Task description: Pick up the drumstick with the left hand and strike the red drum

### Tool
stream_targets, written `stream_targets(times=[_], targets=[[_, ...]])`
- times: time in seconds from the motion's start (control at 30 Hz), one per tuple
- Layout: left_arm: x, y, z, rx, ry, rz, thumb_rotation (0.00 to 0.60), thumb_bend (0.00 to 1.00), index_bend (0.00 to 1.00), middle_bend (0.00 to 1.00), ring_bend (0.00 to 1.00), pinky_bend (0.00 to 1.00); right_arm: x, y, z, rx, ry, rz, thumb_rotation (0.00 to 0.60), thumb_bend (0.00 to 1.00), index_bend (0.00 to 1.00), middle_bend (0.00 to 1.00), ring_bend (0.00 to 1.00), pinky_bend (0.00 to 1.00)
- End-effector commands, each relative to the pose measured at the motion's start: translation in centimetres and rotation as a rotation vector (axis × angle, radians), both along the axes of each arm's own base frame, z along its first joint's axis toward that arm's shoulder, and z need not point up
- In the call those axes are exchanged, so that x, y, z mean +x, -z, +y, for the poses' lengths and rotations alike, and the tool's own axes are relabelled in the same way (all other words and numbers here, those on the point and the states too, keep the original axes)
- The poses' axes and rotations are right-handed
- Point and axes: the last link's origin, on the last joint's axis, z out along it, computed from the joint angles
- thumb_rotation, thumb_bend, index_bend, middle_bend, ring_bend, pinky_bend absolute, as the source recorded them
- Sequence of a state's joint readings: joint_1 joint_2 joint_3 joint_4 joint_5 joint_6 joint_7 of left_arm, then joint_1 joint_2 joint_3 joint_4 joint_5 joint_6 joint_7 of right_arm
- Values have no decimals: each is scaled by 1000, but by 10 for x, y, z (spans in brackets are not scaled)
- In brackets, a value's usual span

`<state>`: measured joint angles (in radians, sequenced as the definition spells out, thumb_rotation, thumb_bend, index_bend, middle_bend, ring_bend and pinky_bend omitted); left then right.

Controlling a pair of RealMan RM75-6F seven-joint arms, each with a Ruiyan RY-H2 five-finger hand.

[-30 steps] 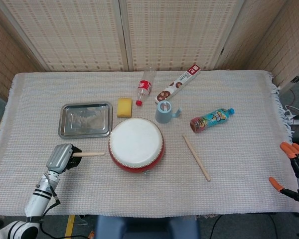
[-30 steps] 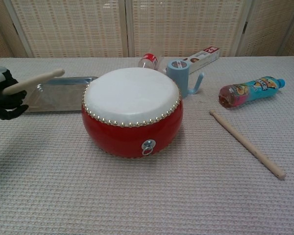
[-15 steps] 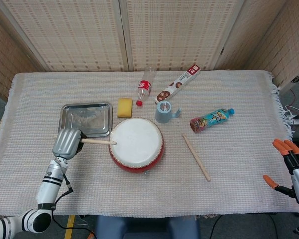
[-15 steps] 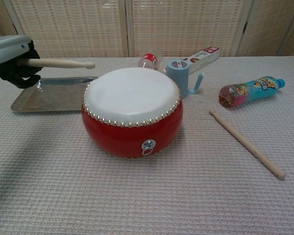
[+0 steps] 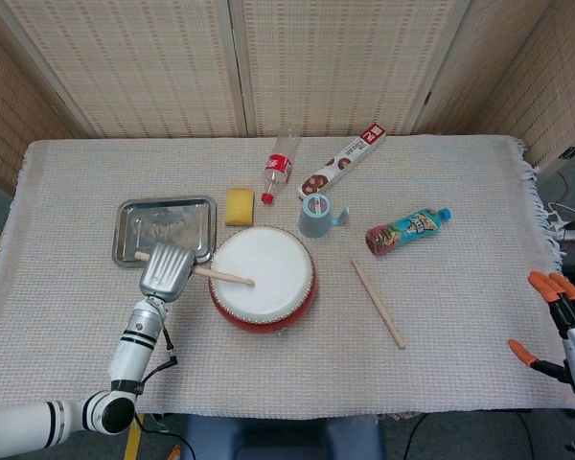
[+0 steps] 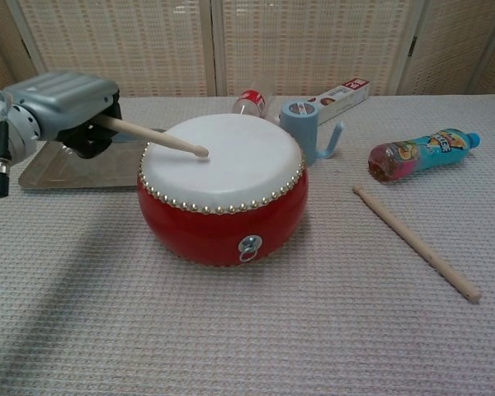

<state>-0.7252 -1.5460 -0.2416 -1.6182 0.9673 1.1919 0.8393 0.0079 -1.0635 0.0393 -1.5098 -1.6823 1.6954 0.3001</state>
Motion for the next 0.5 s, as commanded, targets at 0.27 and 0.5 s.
stream_targets(times=[0.27,0.5], targets=[[6,-1,1,3,-78,-138,600,867,1000,1000,1000,1000,-3,-1,2,-4,2,-6,600,179,117,112,38,192],[15,-11,6,-49,-136,-281,600,866,1000,1000,1000,1000,-5,1,2,-2,6,-11,600,179,117,112,38,192]])
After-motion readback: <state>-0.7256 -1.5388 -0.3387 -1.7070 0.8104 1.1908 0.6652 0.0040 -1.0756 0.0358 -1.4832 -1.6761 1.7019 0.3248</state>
